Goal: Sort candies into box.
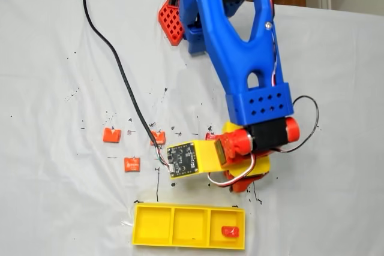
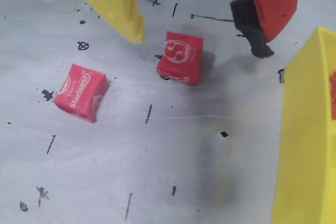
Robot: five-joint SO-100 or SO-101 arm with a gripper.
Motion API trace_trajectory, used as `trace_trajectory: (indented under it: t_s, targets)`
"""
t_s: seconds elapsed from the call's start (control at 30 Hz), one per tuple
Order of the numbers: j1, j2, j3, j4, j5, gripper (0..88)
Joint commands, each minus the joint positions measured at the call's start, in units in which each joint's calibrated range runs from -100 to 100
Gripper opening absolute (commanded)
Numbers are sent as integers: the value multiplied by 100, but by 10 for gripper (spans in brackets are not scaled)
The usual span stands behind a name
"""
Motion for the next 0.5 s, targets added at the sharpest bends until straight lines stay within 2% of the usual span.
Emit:
trace_trajectory:
  t_s: [0.0,0.47]
  targets:
    - [-39,-41,-186,-33,24,245]
    - [-156,332,51,-565,24,258]
